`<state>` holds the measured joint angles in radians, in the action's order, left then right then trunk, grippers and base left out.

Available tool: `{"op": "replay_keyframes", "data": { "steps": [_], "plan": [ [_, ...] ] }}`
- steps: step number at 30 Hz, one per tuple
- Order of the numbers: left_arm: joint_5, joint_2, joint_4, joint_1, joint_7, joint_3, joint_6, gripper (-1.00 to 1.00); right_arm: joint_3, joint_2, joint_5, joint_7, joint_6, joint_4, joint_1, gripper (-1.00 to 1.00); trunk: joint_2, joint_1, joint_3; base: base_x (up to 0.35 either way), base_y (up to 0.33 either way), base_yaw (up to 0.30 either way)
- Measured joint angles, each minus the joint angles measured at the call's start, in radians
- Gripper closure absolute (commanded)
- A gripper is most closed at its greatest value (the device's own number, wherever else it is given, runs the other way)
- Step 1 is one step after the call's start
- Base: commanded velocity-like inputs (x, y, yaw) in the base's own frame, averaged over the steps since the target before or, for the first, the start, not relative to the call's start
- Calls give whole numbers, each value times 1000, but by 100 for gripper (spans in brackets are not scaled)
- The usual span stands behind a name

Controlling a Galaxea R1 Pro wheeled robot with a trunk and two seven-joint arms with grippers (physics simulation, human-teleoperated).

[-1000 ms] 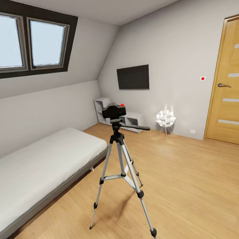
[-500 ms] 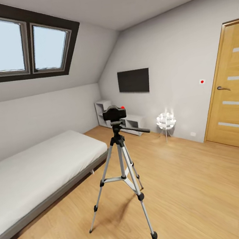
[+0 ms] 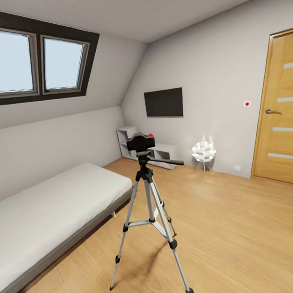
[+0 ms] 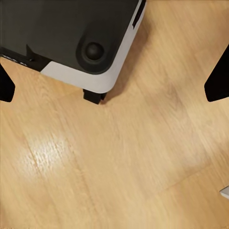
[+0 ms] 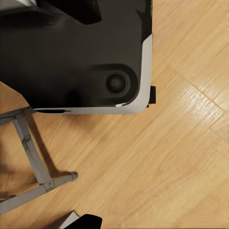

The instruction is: Attach the digital camera to the camera tripod in the bedroom.

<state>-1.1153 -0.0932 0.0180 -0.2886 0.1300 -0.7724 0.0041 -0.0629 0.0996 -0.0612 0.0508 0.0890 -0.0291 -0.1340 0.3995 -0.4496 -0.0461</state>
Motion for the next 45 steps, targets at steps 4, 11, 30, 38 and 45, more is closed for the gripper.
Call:
{"op": "replay_keyframes", "data": {
  "steps": [4, 11, 30, 38, 45],
  "plan": [
    [0, 0, 0, 0, 0, 0, 0, -100, 0, 2, 0, 0, 0, 0, 0, -100, 0, 0, -6, 0, 0, 0],
    [0, 0, 0, 0, 0, 0, 0, -100, 1, -1, -1, 0, -1, 0, 0, -100, 0, 0, -18, 0, 0, 0],
    [2, 48, -14, 55, -1, 5, -11, -100, -1, -3, 7, 0, -10, -1, 0, -100, 0, 0, -44, 0, 0, 0],
    [4, 51, -15, 74, -1, 4, -20, -100, -1, -3, 6, 0, -12, -1, 0, -100, 0, 0, -46, 0, 0, 0],
    [4, 52, -15, 77, -1, 3, -22, -100, 0, -4, 2, 1, -14, -1, 0, -100, 0, 0, -46, 0, 0, 0]
  ]
}}
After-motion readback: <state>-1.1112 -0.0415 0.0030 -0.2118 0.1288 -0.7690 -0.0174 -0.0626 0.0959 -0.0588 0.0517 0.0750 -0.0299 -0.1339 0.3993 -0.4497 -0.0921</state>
